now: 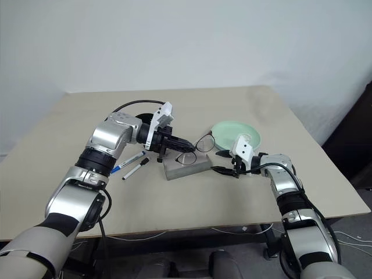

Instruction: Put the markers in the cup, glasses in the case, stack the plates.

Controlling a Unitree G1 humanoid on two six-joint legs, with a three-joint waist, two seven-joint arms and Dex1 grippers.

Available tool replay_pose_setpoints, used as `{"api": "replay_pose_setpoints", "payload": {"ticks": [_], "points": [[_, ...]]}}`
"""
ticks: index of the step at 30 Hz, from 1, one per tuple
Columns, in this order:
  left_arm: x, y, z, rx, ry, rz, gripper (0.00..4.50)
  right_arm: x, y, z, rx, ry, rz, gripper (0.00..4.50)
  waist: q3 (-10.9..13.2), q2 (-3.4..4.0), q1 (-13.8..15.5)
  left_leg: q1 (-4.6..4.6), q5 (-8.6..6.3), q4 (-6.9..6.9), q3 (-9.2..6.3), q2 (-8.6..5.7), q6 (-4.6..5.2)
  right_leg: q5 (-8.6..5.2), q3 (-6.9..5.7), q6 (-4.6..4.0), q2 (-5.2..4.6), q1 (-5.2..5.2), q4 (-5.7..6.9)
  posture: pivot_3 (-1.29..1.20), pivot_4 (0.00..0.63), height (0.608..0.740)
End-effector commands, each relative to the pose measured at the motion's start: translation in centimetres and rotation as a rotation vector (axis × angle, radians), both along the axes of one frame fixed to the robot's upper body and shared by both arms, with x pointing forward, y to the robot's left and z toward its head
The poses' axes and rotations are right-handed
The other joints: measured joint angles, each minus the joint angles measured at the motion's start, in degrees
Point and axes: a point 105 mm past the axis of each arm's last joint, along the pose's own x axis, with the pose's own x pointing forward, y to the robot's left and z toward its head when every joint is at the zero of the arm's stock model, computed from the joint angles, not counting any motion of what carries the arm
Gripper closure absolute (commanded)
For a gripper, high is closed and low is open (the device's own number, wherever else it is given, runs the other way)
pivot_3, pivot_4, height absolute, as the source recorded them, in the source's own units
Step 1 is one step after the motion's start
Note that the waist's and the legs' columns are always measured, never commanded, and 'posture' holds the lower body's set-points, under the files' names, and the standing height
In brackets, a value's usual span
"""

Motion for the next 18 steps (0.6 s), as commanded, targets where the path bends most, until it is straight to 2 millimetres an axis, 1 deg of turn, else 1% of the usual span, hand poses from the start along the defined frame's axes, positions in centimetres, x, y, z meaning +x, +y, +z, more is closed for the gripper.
{"api": "replay_pose_setpoints", "payload": {"ticks": [1,4,9,13,18], "points": [[0.7,0.4,-0.2,0.045,-0.040,0.031,4.48,0.3,0.4,1.4,0.022,-0.051,0.006,1.50,0.00,0.00,0.01,0.00,0.00,0.00,0.00,0.00,0.00,0.00,0.00,0.00,0.00,0.00,0.00,0.00,0.000,0.732],[1.6,0.8,-1.3,0.122,-0.065,0.077,4.48,0.3,0.4,1.4,0.023,-0.052,0.005,1.50,0.00,0.00,0.01,0.01,0.00,0.00,0.00,0.00,0.00,0.00,0.00,0.00,0.00,0.00,0.00,0.00,0.000,0.732],[2.9,1.1,-2.5,0.219,-0.125,0.112,4.48,0.4,0.4,1.4,0.023,-0.051,0.005,1.50,0.01,-0.02,0.03,-0.02,0.00,0.00,-0.01,0.00,0.00,0.00,0.00,0.00,0.00,0.00,-0.01,0.00,0.000,0.732],[3.8,0.8,-2.8,0.259,-0.172,0.121,4.48,0.4,0.4,1.4,0.024,-0.050,0.003,1.50,0.01,-0.02,0.08,-0.03,0.00,0.00,0.00,-0.03,0.00,0.00,0.00,0.00,-0.02,0.00,-0.03,0.00,0.000,0.732],[4.0,0.2,-3.1,0.292,-0.207,0.094,4.48,0.3,0.4,1.3,0.025,-0.049,0.001,1.50,0.01,-0.03,0.08,-0.03,-0.01,0.00,-0.01,-0.03,0.00,0.00,0.00,0.00,-0.01,0.00,-0.02,0.00,0.000,0.732]]}}
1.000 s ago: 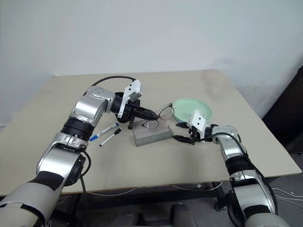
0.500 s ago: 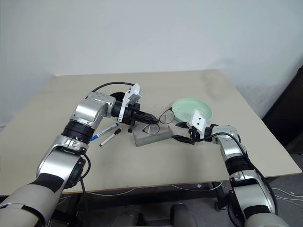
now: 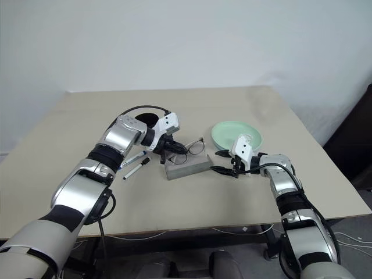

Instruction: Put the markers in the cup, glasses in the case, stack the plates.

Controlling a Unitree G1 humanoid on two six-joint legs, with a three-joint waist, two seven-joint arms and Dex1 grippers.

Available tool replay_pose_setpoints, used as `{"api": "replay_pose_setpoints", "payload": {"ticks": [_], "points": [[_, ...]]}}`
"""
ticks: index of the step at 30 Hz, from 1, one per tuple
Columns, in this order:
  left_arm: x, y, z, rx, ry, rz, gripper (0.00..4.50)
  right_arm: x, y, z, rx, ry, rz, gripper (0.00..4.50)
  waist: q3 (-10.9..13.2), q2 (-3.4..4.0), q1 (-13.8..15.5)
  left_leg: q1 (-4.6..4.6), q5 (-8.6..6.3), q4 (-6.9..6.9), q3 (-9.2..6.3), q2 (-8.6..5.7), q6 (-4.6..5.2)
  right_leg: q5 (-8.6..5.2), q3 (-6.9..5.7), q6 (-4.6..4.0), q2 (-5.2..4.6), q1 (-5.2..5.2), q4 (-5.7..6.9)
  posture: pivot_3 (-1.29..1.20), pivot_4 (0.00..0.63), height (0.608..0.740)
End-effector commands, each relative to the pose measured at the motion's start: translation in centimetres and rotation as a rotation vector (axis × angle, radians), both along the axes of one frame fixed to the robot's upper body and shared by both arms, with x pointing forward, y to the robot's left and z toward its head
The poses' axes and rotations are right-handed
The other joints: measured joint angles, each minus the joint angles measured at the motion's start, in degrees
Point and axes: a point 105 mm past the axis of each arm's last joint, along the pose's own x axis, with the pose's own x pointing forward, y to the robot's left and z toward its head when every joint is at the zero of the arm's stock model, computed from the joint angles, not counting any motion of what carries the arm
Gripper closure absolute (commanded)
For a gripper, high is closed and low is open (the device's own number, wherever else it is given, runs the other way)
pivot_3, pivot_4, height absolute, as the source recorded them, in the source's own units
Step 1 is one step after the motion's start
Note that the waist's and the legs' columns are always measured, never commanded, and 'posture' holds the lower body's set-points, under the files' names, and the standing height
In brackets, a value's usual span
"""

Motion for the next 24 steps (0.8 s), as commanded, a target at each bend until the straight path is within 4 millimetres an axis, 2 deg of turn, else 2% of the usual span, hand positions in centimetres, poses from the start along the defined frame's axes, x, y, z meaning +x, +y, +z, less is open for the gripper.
{"api": "replay_pose_setpoints", "payload": {"ticks": [1,10,16,24], "points": [[0.5,-0.7,1.4,0.033,-0.071,-0.043,4.48,0.3,0.2,1.3,0.022,-0.047,0.002,1.50,0.00,0.00,-0.01,0.00,0.00,0.00,0.00,0.00,0.00,0.00,0.00,0.00,0.00,0.00,0.00,0.00,0.000,0.732],[0.2,-0.5,-0.9,0.168,-0.081,-0.103,4.48,0.3,0.1,1.5,0.025,-0.052,-0.008,1.50,0.01,-0.01,-0.04,0.00,0.00,0.00,0.00,0.01,0.00,0.00,0.00,0.00,0.00,-0.01,0.00,0.00,0.000,0.732],[-0.5,-0.5,-1.2,0.157,-0.022,-0.133,4.48,0.4,0.0,1.6,0.025,-0.055,-0.012,1.50,0.01,-0.01,-0.05,0.00,0.00,0.00,0.01,0.01,0.00,0.00,0.00,0.00,-0.01,-0.01,0.01,0.00,0.000,0.732],[-1.8,-1.1,-0.9,0.032,0.139,-0.139,4.48,0.5,0.1,1.6,0.026,-0.056,-0.010,1.50,0.01,-0.01,-0.06,-0.01,0.00,0.00,0.00,0.01,0.00,0.00,0.00,0.00,0.00,-0.01,0.01,0.00,0.000,0.732]]}}
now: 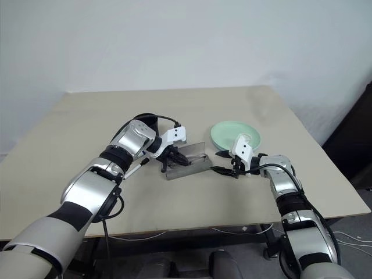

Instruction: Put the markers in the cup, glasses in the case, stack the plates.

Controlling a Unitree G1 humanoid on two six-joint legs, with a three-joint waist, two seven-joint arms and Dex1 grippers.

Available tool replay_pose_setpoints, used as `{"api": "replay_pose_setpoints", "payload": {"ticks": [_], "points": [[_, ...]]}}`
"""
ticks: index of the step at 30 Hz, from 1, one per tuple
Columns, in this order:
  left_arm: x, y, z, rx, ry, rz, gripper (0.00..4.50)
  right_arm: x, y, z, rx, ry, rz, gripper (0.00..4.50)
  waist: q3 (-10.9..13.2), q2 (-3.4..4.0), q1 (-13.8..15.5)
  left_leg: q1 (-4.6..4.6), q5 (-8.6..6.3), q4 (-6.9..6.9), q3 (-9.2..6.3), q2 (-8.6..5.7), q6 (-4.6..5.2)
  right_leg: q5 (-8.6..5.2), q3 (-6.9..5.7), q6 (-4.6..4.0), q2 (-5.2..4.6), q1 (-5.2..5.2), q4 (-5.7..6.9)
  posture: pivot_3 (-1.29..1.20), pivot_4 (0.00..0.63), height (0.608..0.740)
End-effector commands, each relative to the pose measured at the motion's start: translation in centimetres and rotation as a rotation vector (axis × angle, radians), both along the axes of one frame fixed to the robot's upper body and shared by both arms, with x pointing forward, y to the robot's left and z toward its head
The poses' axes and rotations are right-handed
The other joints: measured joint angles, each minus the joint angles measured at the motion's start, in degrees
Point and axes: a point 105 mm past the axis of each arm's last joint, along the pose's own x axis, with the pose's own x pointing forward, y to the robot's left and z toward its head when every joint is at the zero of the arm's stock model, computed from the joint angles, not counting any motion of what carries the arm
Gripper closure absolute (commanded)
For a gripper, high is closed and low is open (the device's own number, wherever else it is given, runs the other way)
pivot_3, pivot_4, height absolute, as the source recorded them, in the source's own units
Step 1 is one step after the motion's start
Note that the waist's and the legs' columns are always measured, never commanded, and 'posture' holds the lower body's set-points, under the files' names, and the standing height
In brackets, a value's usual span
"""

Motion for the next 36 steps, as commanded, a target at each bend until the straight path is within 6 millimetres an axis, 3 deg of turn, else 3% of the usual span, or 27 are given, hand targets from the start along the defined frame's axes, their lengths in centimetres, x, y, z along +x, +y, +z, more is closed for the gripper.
{"api": "replay_pose_setpoints", "payload": {"ticks": [1,11,16,24,27,31,36], "points": [[-0.4,-0.7,1.2,-0.068,0.041,-0.021,4.48,0.5,0.2,1.8,0.025,-0.066,0.005,1.50,0.00,0.00,0.00,0.00,0.00,0.00,-0.01,0.00,0.00,0.00,0.00,0.00,0.00,0.00,0.00,0.00,0.000,0.732],[-0.9,-0.3,0.8,-0.067,0.091,-0.019,4.48,0.5,0.3,1.9,0.025,-0.066,0.009,1.50,0.00,0.00,0.00,0.00,0.00,0.00,-0.02,0.00,0.00,0.00,0.00,0.00,0.00,0.00,0.00,0.00,0.000,0.732],[-0.3,-0.2,-0.4,0.016,-0.037,-0.042,4.48,0.5,0.4,1.9,0.027,-0.066,0.010,1.50,0.00,0.00,0.01,0.02,0.00,0.00,-0.02,0.01,0.00,0.00,0.00,0.00,0.00,0.00,0.01,0.00,0.000,0.732],[0.7,-1.1,-0.5,0.037,-0.188,-0.054,4.48,0.4,0.4,1.8,0.026,-0.065,0.010,1.50,0.00,0.00,0.03,0.02,0.00,0.00,0.00,0.01,0.00,0.00,0.00,0.00,0.00,0.01,0.01,0.00,0.000,0.732],[0.7,-1.3,-0.4,0.022,-0.190,-0.059,3.84,0.4,0.3,1.8,0.024,-0.065,0.008,1.50,0.00,0.00,0.03,0.01,0.00,0.00,0.00,0.01,0.00,0.00,0.00,0.00,0.00,0.01,0.01,0.00,0.000,0.732],[1.0,-1.7,0.4,-0.024,-0.202,-0.047,2.53,0.4,0.3,1.8,0.024,-0.065,0.008,1.50,0.00,0.00,0.03,0.00,0.00,0.00,0.00,0.00,0.00,0.00,0.00,0.00,-0.01,0.00,0.00,0.00,0.000,0.732],[1.8,-2.3,2.6,-0.109,-0.244,-0.012,2.53,0.4,0.3,1.8,0.023,-0.065,0.009,1.50,0.00,0.00,0.03,-0.01,0.00,0.00,-0.01,0.00,0.00,0.00,-0.01,0.00,-0.01,0.00,0.00,0.00,0.000,0.732]]}}
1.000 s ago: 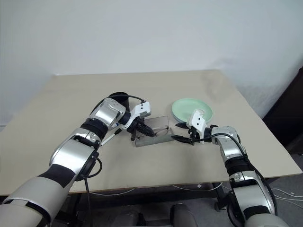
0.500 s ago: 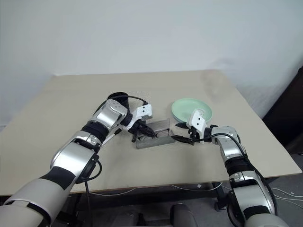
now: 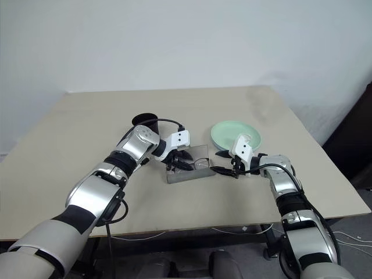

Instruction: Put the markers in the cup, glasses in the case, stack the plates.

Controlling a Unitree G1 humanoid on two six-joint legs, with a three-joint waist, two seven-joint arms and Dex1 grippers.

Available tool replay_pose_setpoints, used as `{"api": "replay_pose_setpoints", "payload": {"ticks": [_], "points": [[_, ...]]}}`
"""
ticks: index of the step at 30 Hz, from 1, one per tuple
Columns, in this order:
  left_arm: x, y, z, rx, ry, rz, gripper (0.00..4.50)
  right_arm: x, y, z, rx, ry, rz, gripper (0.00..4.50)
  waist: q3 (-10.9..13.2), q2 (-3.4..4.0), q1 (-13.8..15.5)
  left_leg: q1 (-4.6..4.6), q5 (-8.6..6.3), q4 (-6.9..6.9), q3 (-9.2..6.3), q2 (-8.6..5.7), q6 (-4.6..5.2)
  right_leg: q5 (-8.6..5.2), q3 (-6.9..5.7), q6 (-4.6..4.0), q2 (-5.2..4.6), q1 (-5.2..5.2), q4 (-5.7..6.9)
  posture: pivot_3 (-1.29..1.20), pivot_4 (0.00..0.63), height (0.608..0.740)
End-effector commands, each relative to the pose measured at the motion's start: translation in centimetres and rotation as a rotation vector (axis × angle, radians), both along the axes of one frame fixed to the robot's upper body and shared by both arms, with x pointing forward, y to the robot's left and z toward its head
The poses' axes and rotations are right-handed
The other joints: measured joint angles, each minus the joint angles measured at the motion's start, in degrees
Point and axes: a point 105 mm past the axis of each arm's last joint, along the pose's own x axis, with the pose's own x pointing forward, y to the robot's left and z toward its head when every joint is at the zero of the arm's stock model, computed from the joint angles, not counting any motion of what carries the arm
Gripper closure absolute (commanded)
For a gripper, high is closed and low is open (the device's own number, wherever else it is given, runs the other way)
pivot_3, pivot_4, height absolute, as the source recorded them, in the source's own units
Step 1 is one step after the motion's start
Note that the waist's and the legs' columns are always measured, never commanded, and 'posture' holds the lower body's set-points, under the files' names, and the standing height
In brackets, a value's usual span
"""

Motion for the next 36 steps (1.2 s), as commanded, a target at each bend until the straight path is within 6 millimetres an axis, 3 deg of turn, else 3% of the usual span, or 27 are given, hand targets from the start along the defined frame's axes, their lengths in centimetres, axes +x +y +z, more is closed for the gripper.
{"api": "replay_pose_setpoints", "payload": {"ticks": [1,8,13,15,16,26,36], "points": [[1.4,-1.0,3.9,-0.100,-0.096,0.014,2.53,0.5,0.3,1.8,0.023,-0.065,0.008,1.50,0.00,-0.01,-0.01,0.00,0.00,0.00,0.00,0.00,0.00,0.00,0.00,0.00,0.00,0.00,0.00,0.00,0.000,0.732],[3.0,-1.6,7.6,-0.199,-0.223,0.074,2.53,0.5,0.3,1.9,0.022,-0.066,0.010,1.50,0.01,-0.01,-0.02,0.00,0.00,0.00,0.00,0.00,0.00,0.00,0.00,0.00,0.00,0.00,0.00,0.00,0.000,0.732],[4.7,-0.8,8.7,-0.200,-0.332,0.189,3.68,0.5,0.3,1.9,0.024,-0.066,0.011,1.50,0.01,-0.01,-0.01,0.02,0.00,0.00,-0.01,0.00,0.00,0.01,-0.01,0.01,0.01,0.00,0.01,0.00,0.000,0.732],[5.2,-0.5,8.4,-0.180,-0.339,0.240,4.43,0.5,0.3,1.9,0.025,-0.066,0.011,1.50,0.01,-0.01,-0.01,0.02,0.00,0.00,0.00,0.00,0.00,0.01,-0.01,0.02,0.01,0.00,0.01,0.00,0.000,0.732],[5.3,-0.4,8.1,-0.164,-0.340,0.258,4.47,0.5,0.3,1.9,0.025,-0.066,0.010,1.50,0.01,-0.01,-0.02,0.02,0.00,0.00,0.01,0.00,0.00,0.01,-0.01,0.02,0.00,0.00,0.01,0.00,0.000,0.732],[5.0,1.3,2.8,0.023,-0.274,0.330,4.47,0.6,0.2,2.2,0.035,-0.070,0.003,1.50,0.01,-0.01,-0.02,0.01,-0.01,0.00,0.00,-0.01,-0.01,0.02,-0.03,0.03,0.01,0.00,0.00,0.00,0.000,0.732],[3.5,2.2,0.1,0.099,-0.171,0.260,4.47,0.3,-0.3,2.5,0.031,-0.042,0.018,1.50,0.01,-0.01,0.00,0.01,-0.01,0.00,0.00,-0.01,-0.02,0.01,-0.03,0.02,-0.01,0.00,0.00,0.00,0.000,0.732]]}}
